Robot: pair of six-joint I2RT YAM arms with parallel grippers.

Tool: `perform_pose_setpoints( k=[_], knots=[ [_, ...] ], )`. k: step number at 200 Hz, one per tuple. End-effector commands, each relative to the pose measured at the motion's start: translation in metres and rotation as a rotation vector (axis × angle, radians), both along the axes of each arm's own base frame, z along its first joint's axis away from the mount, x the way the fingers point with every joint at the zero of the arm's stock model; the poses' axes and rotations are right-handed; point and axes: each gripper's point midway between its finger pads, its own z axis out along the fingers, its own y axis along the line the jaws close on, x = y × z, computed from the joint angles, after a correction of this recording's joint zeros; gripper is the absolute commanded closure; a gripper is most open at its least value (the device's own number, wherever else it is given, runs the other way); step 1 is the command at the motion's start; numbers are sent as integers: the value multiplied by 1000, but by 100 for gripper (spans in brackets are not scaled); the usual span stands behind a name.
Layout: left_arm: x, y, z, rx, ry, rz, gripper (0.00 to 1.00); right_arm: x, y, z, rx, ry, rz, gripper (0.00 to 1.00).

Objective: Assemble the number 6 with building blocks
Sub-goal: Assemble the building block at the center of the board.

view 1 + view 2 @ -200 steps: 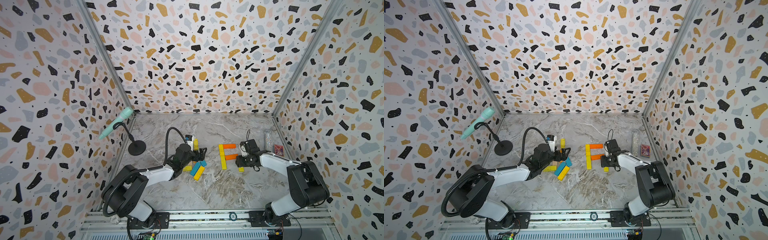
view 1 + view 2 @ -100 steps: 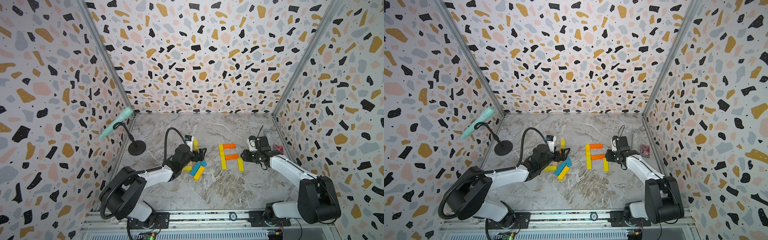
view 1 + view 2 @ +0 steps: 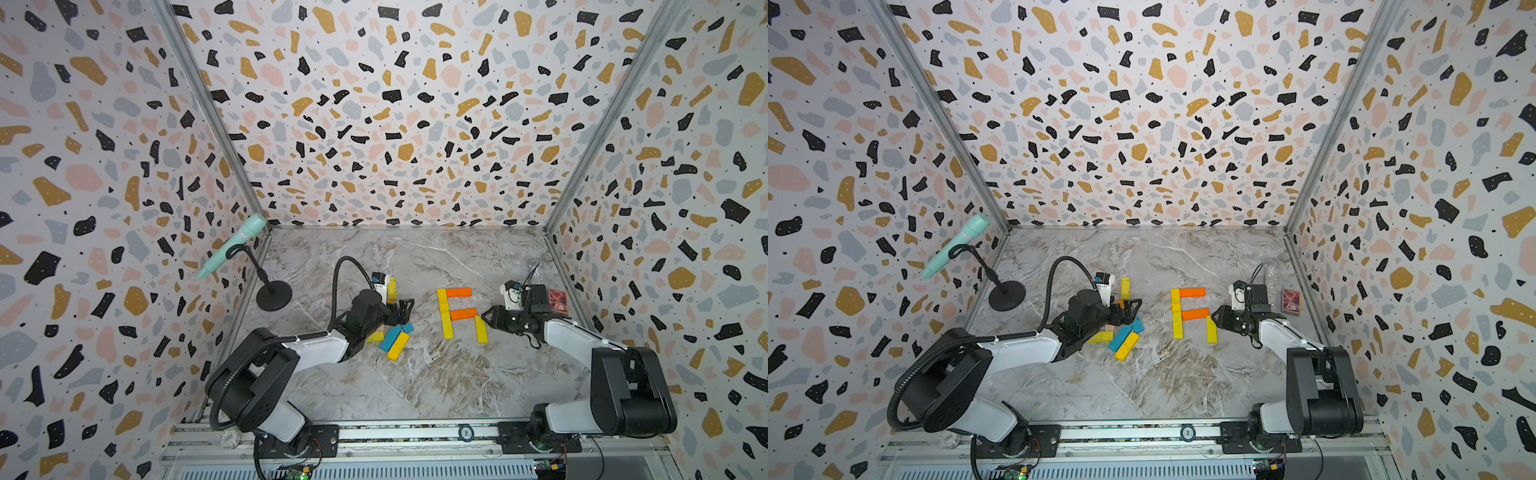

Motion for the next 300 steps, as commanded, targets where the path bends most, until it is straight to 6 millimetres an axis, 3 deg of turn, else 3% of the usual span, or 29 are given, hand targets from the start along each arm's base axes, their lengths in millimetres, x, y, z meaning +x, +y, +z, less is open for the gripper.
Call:
perform_pose_setpoints(
  k=[1,54,156,300],
  knots=[
    [4,-8,11,-27,-41,-26,0,2,5,4,56,-31,11,60],
    [3,-9,12,-36,-46,-32,1,-6,8,-11,92,-11,6,59],
    [4,-9,11,-24,-42,-31,1,-5,10,-19,104,-4,14,62],
    [3,-9,13,-24,-42,-34,1,2,14,-11,126,-28,20,62]
  ],
)
